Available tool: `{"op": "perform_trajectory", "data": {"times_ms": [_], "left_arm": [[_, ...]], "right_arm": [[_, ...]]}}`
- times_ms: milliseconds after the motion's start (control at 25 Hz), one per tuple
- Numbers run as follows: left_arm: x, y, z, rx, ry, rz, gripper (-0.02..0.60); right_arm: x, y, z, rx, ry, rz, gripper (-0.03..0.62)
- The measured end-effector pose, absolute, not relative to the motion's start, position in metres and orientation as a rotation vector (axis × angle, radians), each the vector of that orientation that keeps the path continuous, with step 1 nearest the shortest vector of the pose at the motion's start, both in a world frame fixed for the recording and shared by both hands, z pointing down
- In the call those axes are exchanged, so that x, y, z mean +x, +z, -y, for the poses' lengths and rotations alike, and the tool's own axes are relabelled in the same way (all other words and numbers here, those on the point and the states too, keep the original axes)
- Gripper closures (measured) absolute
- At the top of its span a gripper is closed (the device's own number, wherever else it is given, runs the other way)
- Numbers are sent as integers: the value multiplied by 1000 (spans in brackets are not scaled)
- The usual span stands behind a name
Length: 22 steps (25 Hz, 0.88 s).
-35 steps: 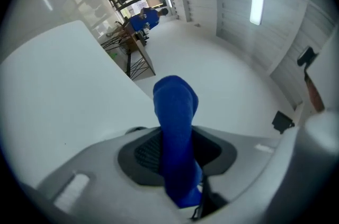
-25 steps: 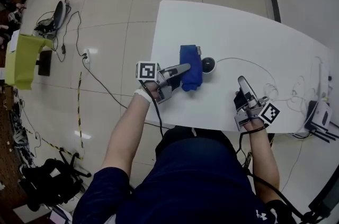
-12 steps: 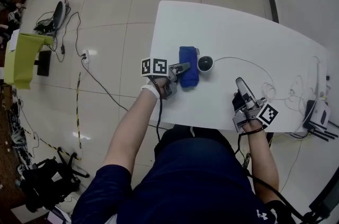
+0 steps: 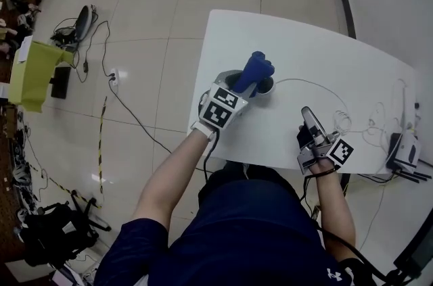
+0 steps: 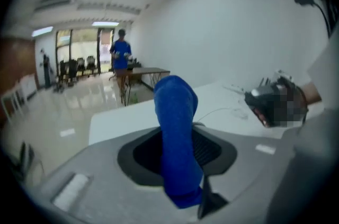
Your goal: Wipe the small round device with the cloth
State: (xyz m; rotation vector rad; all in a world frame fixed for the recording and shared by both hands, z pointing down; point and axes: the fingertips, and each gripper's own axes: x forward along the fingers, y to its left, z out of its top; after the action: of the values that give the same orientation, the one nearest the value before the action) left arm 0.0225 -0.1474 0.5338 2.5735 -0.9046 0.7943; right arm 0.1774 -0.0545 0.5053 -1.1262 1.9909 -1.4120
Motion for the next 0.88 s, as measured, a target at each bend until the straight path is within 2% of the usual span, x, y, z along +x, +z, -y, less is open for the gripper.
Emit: {"op": "perform_trajectory", "data": {"times_ms": [160, 320, 720, 880], "left_arm": [[45, 517, 112, 3014, 1068, 906, 434], [60, 533, 70, 3271, 1327, 834, 434], [68, 634, 47, 3157, 1937, 403, 433], [70, 627, 52, 3092, 1929, 416, 433]], "right_arm": [[175, 503, 52, -1121, -1404, -2007, 516], [177, 508, 49, -1129, -1416, -1998, 516], [174, 521, 42, -1150, -1450, -1991, 517], [176, 520, 41, -1163, -1446, -1986, 517]]}}
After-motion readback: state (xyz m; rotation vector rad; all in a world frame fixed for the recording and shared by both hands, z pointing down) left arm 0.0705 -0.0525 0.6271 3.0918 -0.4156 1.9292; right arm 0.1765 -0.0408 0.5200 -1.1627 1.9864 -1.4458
